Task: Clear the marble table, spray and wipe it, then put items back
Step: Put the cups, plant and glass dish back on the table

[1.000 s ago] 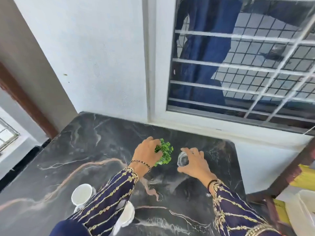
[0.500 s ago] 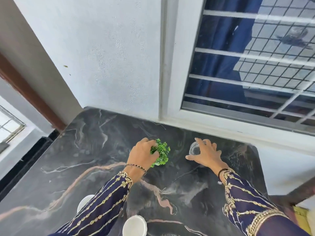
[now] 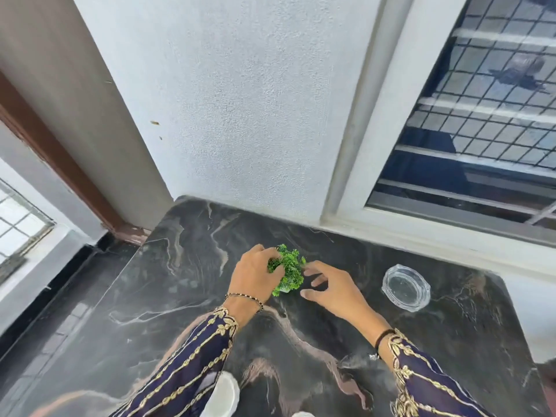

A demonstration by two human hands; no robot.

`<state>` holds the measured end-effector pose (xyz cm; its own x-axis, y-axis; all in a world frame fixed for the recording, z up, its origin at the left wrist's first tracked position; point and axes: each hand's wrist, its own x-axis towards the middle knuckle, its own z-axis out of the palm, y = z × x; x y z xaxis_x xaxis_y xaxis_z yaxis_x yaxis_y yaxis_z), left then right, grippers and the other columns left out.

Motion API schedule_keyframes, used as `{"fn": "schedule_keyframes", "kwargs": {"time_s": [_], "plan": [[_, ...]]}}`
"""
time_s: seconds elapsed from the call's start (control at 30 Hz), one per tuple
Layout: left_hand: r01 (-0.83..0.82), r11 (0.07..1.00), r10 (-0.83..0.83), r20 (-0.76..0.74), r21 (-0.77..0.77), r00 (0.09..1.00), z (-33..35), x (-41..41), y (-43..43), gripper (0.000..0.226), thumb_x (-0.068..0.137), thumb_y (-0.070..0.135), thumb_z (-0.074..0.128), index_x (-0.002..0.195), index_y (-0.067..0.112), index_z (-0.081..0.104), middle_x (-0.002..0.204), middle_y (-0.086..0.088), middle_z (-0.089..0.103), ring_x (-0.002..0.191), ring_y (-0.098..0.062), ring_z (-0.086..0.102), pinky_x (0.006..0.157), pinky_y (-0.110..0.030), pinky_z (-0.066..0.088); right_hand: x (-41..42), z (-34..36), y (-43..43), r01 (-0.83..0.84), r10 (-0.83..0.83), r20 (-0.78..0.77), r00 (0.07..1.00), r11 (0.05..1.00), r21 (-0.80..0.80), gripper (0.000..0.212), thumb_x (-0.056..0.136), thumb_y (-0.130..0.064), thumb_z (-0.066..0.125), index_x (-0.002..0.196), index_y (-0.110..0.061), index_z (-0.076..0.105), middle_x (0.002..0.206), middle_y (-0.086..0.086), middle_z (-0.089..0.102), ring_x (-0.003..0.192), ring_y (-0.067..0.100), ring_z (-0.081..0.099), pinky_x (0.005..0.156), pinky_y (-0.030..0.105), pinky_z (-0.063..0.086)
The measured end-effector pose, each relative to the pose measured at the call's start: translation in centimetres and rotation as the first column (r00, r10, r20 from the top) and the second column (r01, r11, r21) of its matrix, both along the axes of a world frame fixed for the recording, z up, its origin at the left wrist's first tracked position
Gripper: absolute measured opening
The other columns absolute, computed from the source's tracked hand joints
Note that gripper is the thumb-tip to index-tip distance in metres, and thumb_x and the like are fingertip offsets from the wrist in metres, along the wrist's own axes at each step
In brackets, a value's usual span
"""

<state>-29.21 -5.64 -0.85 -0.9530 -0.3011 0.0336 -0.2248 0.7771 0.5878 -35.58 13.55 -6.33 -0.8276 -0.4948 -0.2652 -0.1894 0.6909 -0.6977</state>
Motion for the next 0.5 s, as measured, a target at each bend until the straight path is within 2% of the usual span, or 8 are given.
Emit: {"fn": "schedule_keyframes", "kwargs": {"time_s": [0.13, 0.23, 0.37, 0.5], "plan": [[0.004, 1.0, -0.004, -0.018, -0.012, 1.0, 0.0, -0.8, -4.5, 0.022, 0.085, 0.028, 0.063, 0.105, 0.023, 0.071, 0.086, 0.005, 0.053, 0.073, -0.015, 0.053, 0.071, -0.029, 0.047, 0.2, -0.5, -7.5, 0.06, -0.045, 0.116, 0.992, 0.99, -0.128, 0.064, 0.069, -0.029, 0.092, 0.123, -0.034, 0.057, 0.109, -0.021, 0.07, 0.088, -0.01, 0.067, 0.071, 0.006, 0.047], [0.017, 0.999, -0.018, -0.017, -0.035, 1.0, 0.0, -1.9, -8.3, 0.022, 0.086, 0.027, 0.063, 0.105, 0.021, 0.071, 0.089, 0.0, 0.057, 0.08, -0.021, 0.059, 0.074, -0.032, 0.048, -0.6, -0.9, -12.9, 0.123, -0.105, 0.1, 0.989, 0.973, -0.194, 0.066, 0.067, -0.028, 0.094, 0.122, -0.034, 0.058, 0.101, -0.023, 0.069, 0.082, -0.014, 0.065, 0.069, 0.0, 0.045], [0.027, 1.0, -0.027, -0.023, -0.007, 0.999, 0.0, -3.5, -12.6, 0.021, 0.084, 0.025, 0.065, 0.103, 0.018, 0.072, 0.089, -0.005, 0.059, 0.082, -0.026, 0.061, 0.075, -0.034, 0.051, -2.2, -1.2, -17.7, 0.174, -0.159, 0.079, 0.984, 0.954, -0.245, 0.063, 0.069, -0.027, 0.094, 0.124, -0.027, 0.064, 0.104, -0.013, 0.072, 0.086, -0.01, 0.064, 0.071, 0.002, 0.045], [0.08, 0.996, -0.08, 0.003, 0.049, 0.997, -0.6, -4.4, -15.9, 0.028, 0.085, 0.025, 0.065, 0.111, 0.017, 0.07, 0.096, -0.009, 0.062, 0.087, -0.027, 0.064, 0.082, -0.038, 0.053, -3.4, -1.8, -20.2, 0.191, -0.178, 0.075, 0.981, 0.948, -0.255, 0.062, 0.07, -0.026, 0.093, 0.126, -0.024, 0.066, 0.106, -0.01, 0.074, 0.086, -0.01, 0.063, 0.076, 0.007, 0.05]]}}
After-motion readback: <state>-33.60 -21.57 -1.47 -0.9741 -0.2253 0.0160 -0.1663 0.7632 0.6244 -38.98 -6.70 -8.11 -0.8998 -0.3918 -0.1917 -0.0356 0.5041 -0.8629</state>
